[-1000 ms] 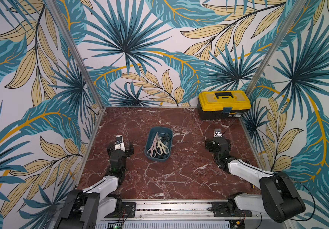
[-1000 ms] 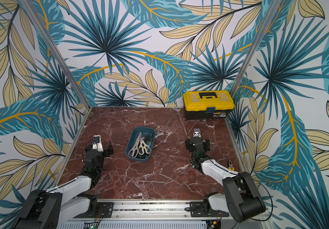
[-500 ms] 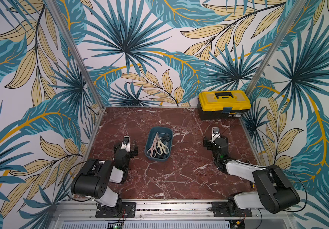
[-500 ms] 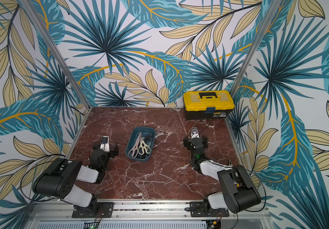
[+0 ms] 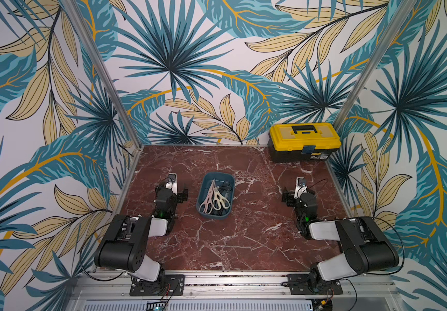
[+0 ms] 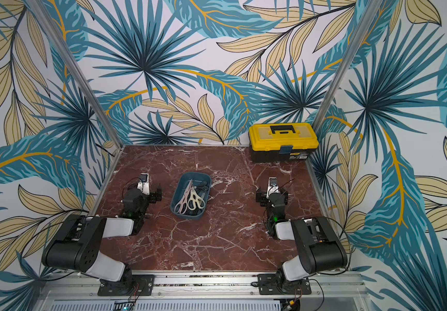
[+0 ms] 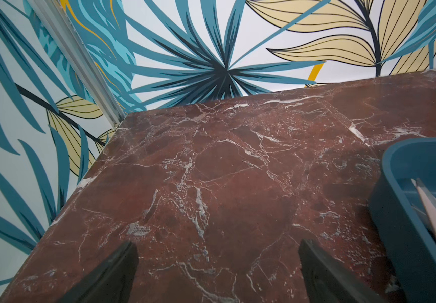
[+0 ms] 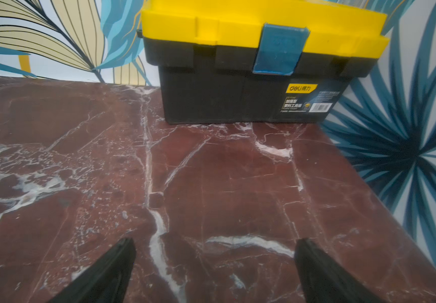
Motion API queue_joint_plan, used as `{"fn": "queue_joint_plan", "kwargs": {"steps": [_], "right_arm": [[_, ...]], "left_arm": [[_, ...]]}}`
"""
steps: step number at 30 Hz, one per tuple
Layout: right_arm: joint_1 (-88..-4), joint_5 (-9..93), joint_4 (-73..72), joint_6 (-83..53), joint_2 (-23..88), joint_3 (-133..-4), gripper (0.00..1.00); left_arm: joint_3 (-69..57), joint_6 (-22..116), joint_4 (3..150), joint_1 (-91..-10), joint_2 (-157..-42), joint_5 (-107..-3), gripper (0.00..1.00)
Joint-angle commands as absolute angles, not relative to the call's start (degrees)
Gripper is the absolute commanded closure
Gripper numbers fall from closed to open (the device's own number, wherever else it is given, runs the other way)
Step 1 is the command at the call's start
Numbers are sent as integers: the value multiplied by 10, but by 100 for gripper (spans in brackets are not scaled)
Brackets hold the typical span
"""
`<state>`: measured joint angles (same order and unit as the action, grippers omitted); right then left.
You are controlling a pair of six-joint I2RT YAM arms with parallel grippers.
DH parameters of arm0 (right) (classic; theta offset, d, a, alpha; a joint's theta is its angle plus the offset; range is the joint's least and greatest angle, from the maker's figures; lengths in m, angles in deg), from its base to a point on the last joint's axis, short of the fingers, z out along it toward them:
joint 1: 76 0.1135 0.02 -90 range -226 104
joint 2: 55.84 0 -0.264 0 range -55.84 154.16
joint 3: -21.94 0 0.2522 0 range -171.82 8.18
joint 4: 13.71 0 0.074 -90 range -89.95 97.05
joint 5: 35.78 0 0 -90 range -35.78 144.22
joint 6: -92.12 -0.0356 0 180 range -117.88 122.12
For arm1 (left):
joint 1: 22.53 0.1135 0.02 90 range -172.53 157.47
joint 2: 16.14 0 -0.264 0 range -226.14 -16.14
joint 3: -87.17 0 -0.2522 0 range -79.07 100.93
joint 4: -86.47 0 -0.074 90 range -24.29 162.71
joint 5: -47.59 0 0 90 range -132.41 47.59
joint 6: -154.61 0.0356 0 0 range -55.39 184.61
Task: Put the scissors into the storage box
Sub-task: Reset both arms
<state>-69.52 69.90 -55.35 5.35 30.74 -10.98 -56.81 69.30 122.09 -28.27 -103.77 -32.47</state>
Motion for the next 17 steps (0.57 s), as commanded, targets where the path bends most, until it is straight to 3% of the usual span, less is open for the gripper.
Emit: {"fn": "queue_joint_plan", "kwargs": {"steps": [1,17], "right_arm": [[-715,652,-512,28,304,-140,0],[-731,637,-487,14,305,-152,0]], "left_arm": [[-559,690,1204,-277,-1034,-331,0],[-553,684,1194,-264,-1034,-359,0]]}}
